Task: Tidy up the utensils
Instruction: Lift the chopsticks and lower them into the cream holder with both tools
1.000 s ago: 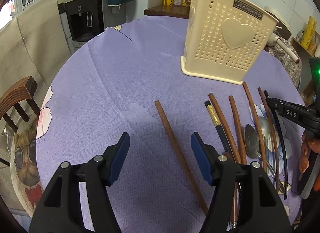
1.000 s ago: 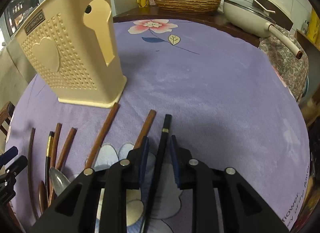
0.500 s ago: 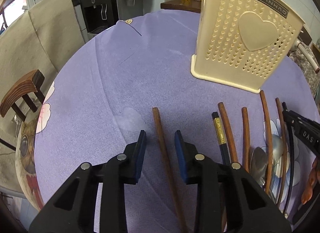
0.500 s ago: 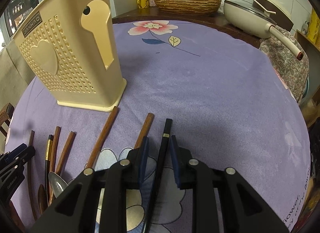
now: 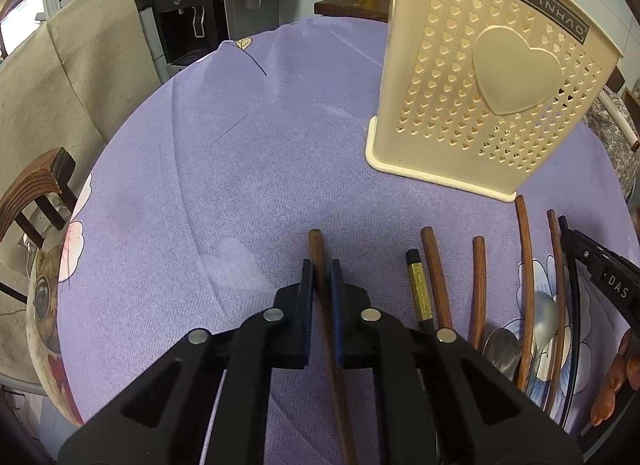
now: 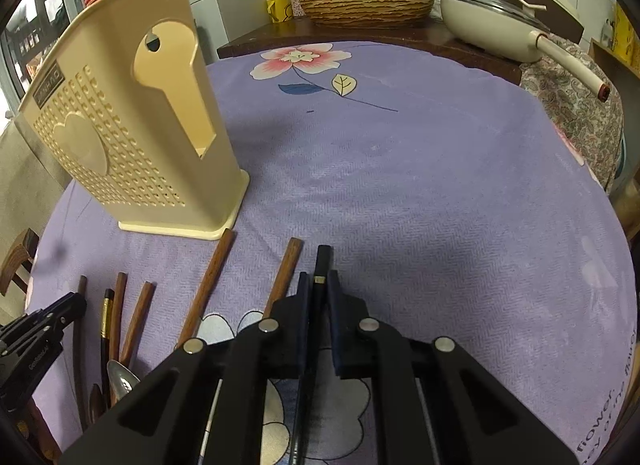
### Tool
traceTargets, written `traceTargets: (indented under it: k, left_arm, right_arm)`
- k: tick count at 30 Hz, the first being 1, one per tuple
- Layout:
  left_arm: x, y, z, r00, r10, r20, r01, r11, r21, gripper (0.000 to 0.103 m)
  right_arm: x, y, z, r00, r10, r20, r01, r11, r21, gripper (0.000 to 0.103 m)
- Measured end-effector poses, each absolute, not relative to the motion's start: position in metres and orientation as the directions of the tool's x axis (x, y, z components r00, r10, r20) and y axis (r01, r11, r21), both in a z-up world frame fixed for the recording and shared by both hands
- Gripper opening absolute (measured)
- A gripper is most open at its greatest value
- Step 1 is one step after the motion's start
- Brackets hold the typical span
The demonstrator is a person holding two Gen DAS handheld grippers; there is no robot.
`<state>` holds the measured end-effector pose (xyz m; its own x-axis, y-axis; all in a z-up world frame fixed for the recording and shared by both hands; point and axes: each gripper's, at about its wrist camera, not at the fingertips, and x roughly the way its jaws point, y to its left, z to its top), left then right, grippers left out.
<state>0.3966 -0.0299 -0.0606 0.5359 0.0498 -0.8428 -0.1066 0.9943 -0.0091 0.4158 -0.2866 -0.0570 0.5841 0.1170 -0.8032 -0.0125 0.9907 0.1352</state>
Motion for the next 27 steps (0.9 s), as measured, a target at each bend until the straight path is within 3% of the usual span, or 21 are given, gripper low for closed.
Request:
traceTargets:
  k: [9,21,27]
  left_arm:
    - [0.399,-0.019,-0.040,0.568,-0.032,-0.822,-0.080,0.992,-0.093,0.007]
    - [0.353,-0.003,0.087,0.788,-0.124,-0.603,0.038,0.988,-0.153,0.007]
    - [0.340,0.005,0.106,0.819,-0.118,-0.561,0.041,0.988,-0.147,0.007]
  right_arm:
    - [0.403,-0.288,-0.028,0.628,0.219,-0.747,-0.071,0.972,0.225,0.008]
    - [0.351,-0.301,0.093,0.790,0.301,-0.534,-0.224,0.953,0.206,0.007]
    - [0.334,-0.299,0.115,0.804,0.302,-0.513,-0.260,0.953,0.154,0.007]
